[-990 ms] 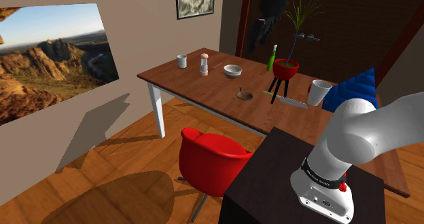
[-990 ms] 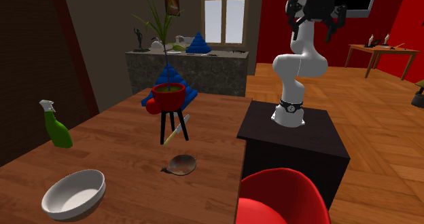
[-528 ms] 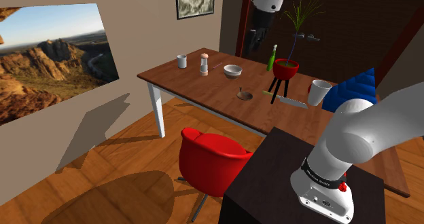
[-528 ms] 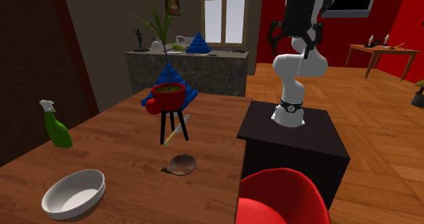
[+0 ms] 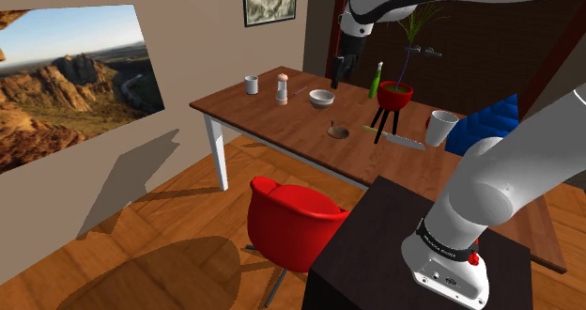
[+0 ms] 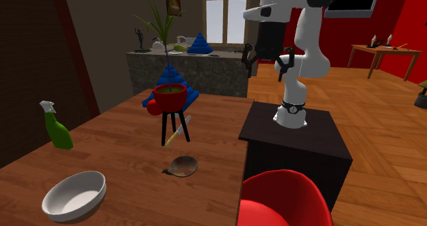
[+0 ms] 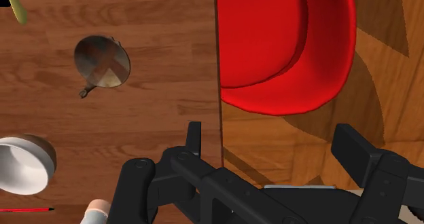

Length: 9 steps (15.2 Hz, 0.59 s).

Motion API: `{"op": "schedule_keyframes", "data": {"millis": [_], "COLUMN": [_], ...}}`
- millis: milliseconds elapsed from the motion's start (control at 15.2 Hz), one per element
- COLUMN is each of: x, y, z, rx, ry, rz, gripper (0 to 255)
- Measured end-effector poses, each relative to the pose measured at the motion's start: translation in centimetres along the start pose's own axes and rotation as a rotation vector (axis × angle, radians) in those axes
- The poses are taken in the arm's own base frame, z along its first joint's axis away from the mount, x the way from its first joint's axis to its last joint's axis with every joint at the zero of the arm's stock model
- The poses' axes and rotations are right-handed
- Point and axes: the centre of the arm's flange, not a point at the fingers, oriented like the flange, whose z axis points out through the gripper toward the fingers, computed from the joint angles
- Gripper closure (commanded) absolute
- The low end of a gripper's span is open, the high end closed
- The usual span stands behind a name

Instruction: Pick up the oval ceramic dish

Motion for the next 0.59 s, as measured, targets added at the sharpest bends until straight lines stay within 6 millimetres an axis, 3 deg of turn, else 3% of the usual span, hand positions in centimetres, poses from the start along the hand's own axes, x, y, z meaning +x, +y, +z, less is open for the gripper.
{"op": "schedule_keyframes", "data": {"millis": [594], "x": [4.8], "y": [8.1], "z": [7.5], "rx": [0.009], "ry": [-0.054], "rz": [0.037], "gripper": [0]}}
